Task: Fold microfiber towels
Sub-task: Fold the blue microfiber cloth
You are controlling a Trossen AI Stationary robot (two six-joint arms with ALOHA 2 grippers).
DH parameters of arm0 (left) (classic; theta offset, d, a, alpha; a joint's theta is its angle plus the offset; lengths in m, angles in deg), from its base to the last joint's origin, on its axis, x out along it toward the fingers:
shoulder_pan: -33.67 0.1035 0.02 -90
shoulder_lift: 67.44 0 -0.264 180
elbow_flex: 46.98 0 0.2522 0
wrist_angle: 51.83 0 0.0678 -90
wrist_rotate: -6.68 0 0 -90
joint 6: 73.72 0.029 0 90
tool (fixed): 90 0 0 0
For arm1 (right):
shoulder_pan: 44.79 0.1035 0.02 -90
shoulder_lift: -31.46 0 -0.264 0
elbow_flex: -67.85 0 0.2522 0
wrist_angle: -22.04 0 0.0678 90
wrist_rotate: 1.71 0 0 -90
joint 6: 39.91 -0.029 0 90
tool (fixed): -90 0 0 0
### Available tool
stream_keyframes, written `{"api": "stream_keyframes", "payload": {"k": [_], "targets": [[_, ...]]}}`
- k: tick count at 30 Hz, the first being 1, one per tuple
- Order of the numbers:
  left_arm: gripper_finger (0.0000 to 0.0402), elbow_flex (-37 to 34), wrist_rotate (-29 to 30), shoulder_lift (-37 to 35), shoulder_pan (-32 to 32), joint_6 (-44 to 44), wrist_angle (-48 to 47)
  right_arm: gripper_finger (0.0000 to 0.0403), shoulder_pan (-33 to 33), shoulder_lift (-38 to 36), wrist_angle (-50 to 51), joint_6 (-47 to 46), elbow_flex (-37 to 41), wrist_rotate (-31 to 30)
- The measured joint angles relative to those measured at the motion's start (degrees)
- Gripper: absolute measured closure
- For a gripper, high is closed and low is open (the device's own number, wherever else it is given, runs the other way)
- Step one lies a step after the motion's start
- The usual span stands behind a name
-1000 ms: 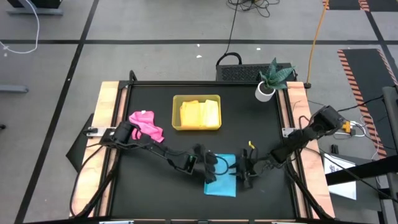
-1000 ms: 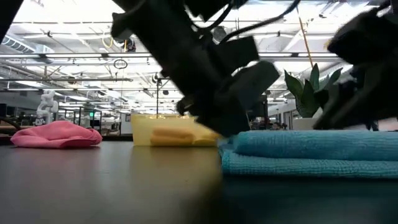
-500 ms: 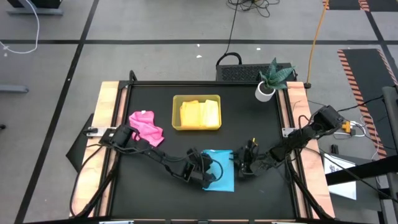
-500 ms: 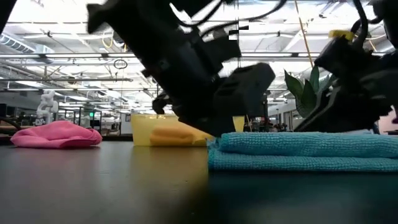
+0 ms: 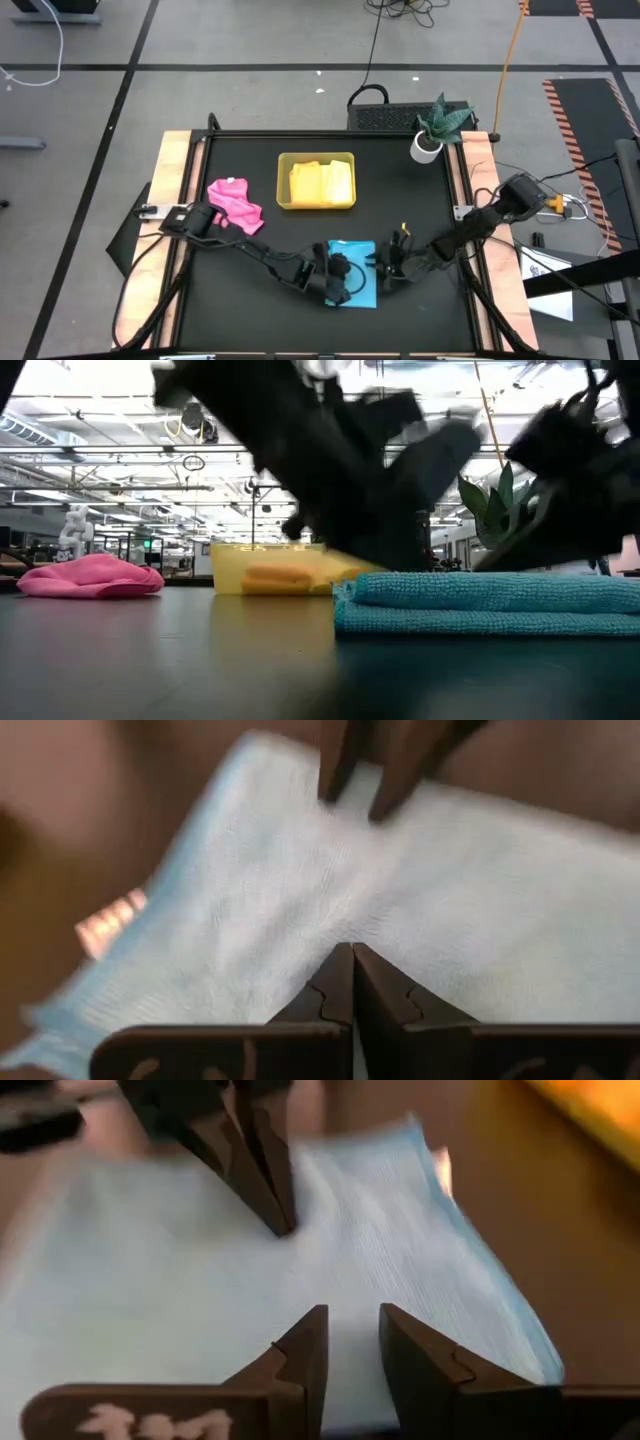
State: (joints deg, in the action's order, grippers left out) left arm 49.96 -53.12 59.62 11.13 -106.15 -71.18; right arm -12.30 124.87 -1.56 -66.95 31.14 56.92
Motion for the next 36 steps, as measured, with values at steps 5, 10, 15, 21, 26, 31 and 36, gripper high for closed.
{"api": "stream_keyframes", "payload": {"k": [5, 10, 15, 21, 26, 31, 36], "targets": [[0.0393, 0.11, -2.62, 1.9, 1.01, -2.98, -0.22, 0.0339, -1.57, 1.42, 5.6, -1.58, -0.04, -2.21], [0.0389, 0.02, -3.43, 0.82, -0.83, -5.6, 1.02, 0.0362, -0.04, -4.16, 11.12, -1.0, 1.04, -3.06], [0.0397, 0.8, -4.3, -0.8, -3.26, -2.2, 7.51, 0.037, 3.31, -9.15, 7.73, -0.88, 2.64, -3.02], [0.0384, 0.76, 1.16, -0.34, -1.48, 0.78, 8.91, 0.0361, 4.77, -6.36, -4.3, 4.67, 3.33, 4.26], [0.0397, 0.65, 1.49, 0.02, 1.28, -1.42, 2.31, 0.0348, 4.77, -1.15, -13.89, 9.85, 3.28, 15.25], [0.0388, 0.62, 2.2, 0.9, 2.36, -3.32, -0.28, 0.0327, 5.18, 4.91, -19.69, 13.25, 2.48, 21.28], [0.0386, 0.61, 3.15, 1.3, 2.31, -2.63, -1.19, 0.0296, 6.2, 9.81, -21.22, 16.36, -1.1, 23.17]]}}
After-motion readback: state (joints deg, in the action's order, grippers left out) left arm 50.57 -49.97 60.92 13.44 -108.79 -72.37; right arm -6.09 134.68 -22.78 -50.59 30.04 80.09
